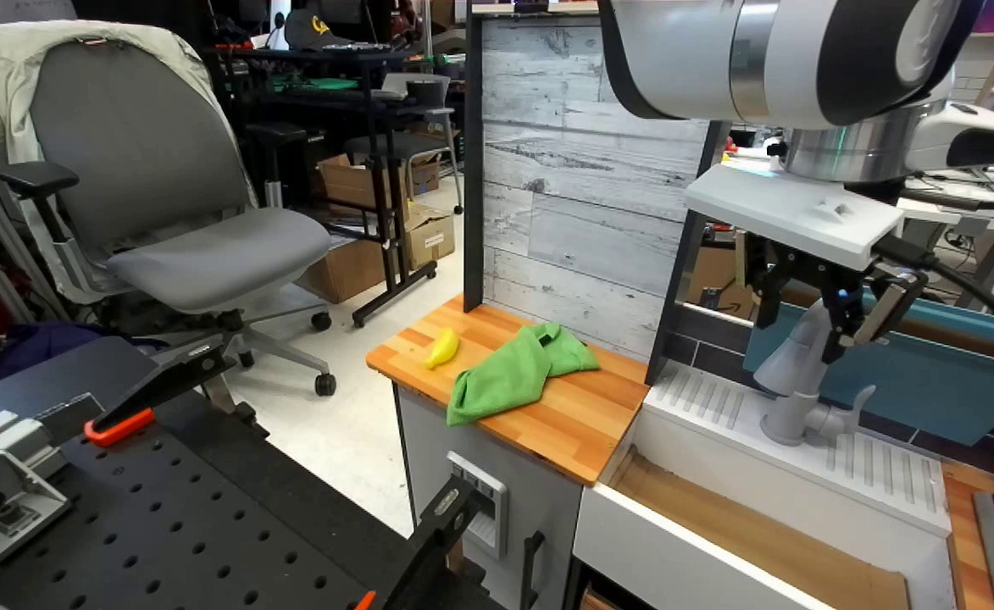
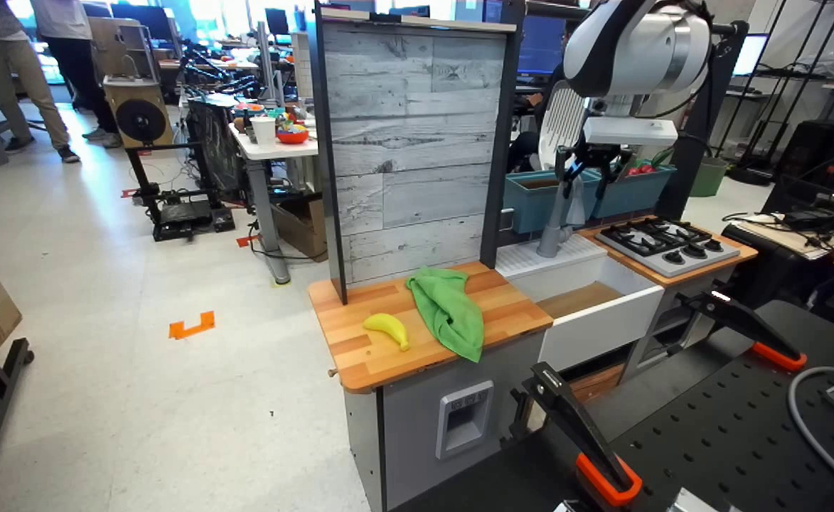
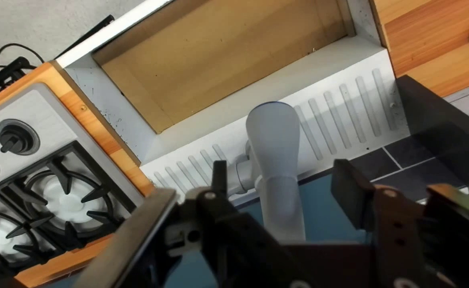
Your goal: Move the faucet of the sink slightly to the left.
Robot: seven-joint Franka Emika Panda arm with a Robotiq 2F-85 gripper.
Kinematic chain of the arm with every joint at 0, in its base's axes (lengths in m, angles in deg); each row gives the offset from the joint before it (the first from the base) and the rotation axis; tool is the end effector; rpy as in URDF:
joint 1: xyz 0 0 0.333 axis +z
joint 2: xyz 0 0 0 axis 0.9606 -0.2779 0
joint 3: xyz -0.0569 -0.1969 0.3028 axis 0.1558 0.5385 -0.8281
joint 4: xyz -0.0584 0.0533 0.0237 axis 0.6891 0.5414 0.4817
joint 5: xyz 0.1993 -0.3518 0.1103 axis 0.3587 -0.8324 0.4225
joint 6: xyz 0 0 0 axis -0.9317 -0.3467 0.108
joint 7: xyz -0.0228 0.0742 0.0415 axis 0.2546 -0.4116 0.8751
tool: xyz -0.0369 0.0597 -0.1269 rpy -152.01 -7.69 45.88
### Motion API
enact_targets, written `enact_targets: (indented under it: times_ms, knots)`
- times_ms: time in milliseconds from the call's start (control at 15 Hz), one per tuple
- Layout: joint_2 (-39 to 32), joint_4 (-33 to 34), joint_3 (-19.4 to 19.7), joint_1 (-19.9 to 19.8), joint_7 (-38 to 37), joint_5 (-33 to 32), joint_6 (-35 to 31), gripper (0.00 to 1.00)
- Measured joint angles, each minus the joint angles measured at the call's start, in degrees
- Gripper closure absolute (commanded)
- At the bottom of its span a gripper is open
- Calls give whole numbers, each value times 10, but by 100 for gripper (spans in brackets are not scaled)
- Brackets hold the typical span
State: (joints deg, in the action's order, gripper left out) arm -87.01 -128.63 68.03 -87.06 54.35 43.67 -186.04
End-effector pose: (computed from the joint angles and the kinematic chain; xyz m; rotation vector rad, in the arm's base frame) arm 0.7350 -0.2758 0.1077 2.9444 -0.7460 0.2685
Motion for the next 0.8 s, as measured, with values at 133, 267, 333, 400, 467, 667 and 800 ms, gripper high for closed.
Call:
enact_targets:
  times_ms: [133,267,333,400,467,667,800]
  knots:
    - [-14,20,0,0,0,0,10,78]
    - [-24,38,0,0,0,0,21,94]
    - [-29,46,0,0,0,0,23,98]
    - [-32,52,1,0,0,0,26,94]
    - [-32,57,1,0,0,0,35,94]
    - [-37,69,1,0,-3,0,53,94]
    - [-40,76,1,0,-10,0,67,94]
